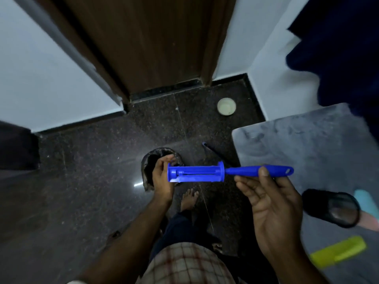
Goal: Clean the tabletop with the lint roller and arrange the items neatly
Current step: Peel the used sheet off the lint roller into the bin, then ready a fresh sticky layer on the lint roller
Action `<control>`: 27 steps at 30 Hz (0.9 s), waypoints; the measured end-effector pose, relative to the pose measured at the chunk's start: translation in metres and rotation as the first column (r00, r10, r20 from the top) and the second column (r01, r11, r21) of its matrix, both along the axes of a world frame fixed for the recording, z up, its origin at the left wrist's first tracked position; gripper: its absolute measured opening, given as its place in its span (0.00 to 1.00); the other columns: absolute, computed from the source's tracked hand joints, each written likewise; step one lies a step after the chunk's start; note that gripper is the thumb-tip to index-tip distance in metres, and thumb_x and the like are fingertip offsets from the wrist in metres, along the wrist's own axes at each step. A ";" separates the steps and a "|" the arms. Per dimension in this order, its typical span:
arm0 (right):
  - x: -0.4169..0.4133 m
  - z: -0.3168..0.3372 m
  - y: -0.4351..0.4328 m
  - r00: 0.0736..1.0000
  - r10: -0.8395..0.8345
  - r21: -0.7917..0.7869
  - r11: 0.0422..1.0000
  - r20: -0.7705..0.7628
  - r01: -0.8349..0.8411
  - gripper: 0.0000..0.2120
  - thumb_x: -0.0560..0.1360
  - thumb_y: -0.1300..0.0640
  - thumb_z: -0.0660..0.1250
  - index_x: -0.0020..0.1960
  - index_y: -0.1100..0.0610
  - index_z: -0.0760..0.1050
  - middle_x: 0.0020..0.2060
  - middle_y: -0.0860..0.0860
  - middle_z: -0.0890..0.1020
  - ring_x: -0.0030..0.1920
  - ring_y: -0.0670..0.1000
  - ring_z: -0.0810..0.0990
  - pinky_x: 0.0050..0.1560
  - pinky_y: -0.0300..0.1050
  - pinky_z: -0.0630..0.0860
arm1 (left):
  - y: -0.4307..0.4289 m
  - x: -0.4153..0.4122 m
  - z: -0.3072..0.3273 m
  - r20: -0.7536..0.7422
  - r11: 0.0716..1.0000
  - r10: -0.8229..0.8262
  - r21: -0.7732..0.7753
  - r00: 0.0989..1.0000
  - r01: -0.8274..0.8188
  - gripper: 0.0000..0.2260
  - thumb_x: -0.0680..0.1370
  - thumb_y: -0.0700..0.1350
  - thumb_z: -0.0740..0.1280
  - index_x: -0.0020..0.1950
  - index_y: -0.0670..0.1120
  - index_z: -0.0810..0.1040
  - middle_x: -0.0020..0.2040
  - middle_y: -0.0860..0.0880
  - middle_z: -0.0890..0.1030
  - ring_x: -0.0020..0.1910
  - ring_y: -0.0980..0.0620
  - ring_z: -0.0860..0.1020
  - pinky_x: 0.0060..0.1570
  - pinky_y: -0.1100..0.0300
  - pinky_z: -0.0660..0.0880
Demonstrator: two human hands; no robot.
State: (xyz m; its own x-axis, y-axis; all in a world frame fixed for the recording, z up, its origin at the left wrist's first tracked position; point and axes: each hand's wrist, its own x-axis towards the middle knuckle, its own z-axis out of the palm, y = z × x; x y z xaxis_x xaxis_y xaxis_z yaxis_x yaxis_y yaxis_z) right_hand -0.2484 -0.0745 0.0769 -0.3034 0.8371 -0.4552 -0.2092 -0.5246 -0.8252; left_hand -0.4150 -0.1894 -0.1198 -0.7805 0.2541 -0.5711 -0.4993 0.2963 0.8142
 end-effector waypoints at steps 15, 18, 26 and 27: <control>0.206 0.086 0.016 0.799 -0.560 0.075 0.807 -0.221 0.586 0.17 0.75 0.61 0.65 0.62 0.66 0.77 0.54 0.65 0.84 0.42 0.58 0.87 0.43 0.46 0.84 | 0.156 0.180 0.196 -0.416 0.628 -0.580 0.319 0.700 0.710 0.08 0.85 0.40 0.61 0.56 0.43 0.81 0.55 0.45 0.84 0.57 0.52 0.83 0.54 0.49 0.85; 0.256 0.092 0.007 0.718 -0.647 0.124 0.715 -0.256 0.688 0.10 0.76 0.62 0.64 0.47 0.55 0.85 0.45 0.57 0.88 0.41 0.56 0.88 0.43 0.45 0.84 | 0.175 0.236 0.211 -0.460 0.463 -0.675 0.344 0.576 0.817 0.08 0.83 0.45 0.62 0.56 0.46 0.80 0.53 0.47 0.84 0.52 0.50 0.85 0.54 0.48 0.84; 0.386 0.090 -0.046 0.359 -0.903 0.094 0.347 -0.234 0.933 0.06 0.74 0.61 0.66 0.48 0.56 0.81 0.41 0.55 0.87 0.41 0.55 0.88 0.43 0.45 0.84 | 0.195 0.393 0.210 -0.512 -0.046 -0.845 0.351 0.151 0.935 0.12 0.77 0.39 0.61 0.57 0.38 0.79 0.53 0.40 0.83 0.52 0.49 0.82 0.53 0.58 0.78; 0.399 0.090 -0.054 0.310 -0.923 0.087 0.298 -0.229 0.951 0.06 0.74 0.62 0.66 0.49 0.56 0.81 0.43 0.56 0.87 0.41 0.55 0.88 0.43 0.45 0.84 | 0.193 0.412 0.208 -0.544 -0.117 -0.835 0.317 0.079 0.941 0.13 0.76 0.39 0.62 0.56 0.39 0.80 0.53 0.42 0.84 0.54 0.49 0.82 0.55 0.57 0.78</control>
State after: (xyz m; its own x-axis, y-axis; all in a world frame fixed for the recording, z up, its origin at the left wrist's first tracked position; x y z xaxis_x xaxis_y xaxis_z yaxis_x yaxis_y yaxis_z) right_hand 0.1511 -0.1281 0.1671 0.7075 0.6404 -0.2989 -0.5532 0.2388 -0.7981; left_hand -0.0027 0.0037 0.0885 0.3651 0.9289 0.0616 -0.0281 -0.0552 0.9981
